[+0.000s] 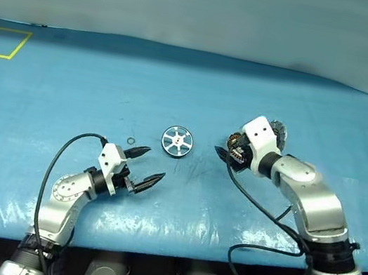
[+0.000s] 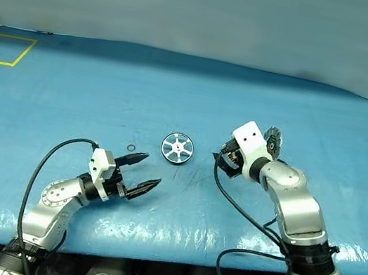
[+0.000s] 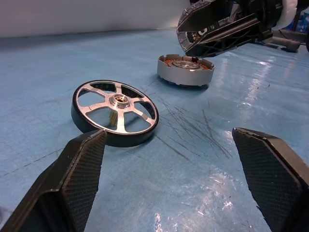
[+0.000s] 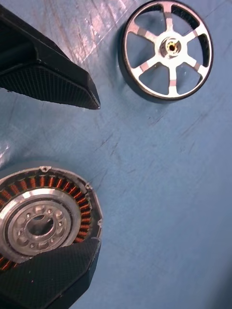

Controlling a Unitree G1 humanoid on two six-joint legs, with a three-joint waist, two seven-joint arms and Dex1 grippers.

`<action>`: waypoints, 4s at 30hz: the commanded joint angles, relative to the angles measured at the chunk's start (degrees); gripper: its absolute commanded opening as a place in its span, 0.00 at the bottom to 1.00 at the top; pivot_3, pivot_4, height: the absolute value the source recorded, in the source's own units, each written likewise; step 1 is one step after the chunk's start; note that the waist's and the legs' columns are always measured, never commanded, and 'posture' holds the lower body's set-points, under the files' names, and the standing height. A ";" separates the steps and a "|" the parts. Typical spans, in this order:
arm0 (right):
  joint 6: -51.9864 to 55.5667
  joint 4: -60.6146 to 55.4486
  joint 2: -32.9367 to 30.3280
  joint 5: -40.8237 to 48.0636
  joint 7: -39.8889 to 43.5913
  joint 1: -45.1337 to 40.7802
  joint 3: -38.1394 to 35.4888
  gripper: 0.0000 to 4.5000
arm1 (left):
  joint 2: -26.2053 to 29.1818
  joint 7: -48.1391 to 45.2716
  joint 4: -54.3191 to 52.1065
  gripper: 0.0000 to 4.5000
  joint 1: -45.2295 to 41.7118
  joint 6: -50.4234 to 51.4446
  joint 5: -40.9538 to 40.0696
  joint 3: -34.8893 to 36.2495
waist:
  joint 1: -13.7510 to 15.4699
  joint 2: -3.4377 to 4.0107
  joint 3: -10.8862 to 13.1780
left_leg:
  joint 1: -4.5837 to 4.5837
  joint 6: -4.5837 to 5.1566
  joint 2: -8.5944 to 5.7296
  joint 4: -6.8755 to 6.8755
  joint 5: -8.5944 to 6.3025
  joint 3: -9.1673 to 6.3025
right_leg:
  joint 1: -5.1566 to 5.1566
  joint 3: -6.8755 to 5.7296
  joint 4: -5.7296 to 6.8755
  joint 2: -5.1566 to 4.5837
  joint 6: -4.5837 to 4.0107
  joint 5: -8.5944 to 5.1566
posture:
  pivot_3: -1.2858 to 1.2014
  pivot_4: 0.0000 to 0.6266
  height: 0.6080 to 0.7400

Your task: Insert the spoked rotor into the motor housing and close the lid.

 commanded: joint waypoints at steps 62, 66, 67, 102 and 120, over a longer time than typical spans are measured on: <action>-17.51 -7.50 -12.43 -9.27 27.17 0.34 22.46 0.51 | -1.38 3.12 -0.17 1.00 2.43 -1.86 1.19 -0.91 | 0.00 -0.03 -0.04 | 0.02 0.01 0.07 0.08 -0.02 -0.02 | -0.02 -0.11 -0.02 -0.10 -0.01 -0.03 | 0.52 0.24 1.00; -17.96 -7.91 -11.66 -9.06 26.84 0.55 21.52 0.78 | -1.56 3.14 0.69 1.00 2.77 -2.40 1.26 -0.87 | 0.03 -0.03 -0.03 | 0.01 0.01 0.05 0.08 -0.02 -0.01 | -0.02 -0.11 -0.02 -0.12 -0.02 -0.03 | 0.52 0.24 1.00; -18.40 -8.22 -11.54 -9.35 26.48 0.51 21.36 0.78 | -1.57 3.10 1.03 1.00 2.76 -2.58 1.32 -0.86 | 0.03 -0.03 -0.03 | 0.00 0.01 0.05 0.08 -0.02 -0.01 | -0.03 -0.11 -0.02 -0.12 -0.02 -0.03 | 0.52 0.24 1.00; -14.92 -13.55 -11.37 -6.00 25.68 3.00 18.51 0.78 | -0.93 0.59 5.96 1.00 1.21 -4.63 1.75 -0.44 | 0.06 -0.02 -0.03 | -0.01 0.01 0.04 0.06 -0.03 -0.03 | -0.04 -0.16 -0.02 -0.16 -0.03 -0.04 | 0.52 0.24 1.00; -14.14 -12.64 -10.73 -5.80 23.69 3.13 17.88 0.78 | -1.03 1.89 2.09 1.00 1.49 -2.42 1.38 -1.27 | 0.03 -0.02 -0.03 | -0.01 0.01 0.04 0.06 -0.03 -0.03 | -0.04 -0.16 -0.02 -0.16 -0.03 -0.04 | 0.52 0.24 1.00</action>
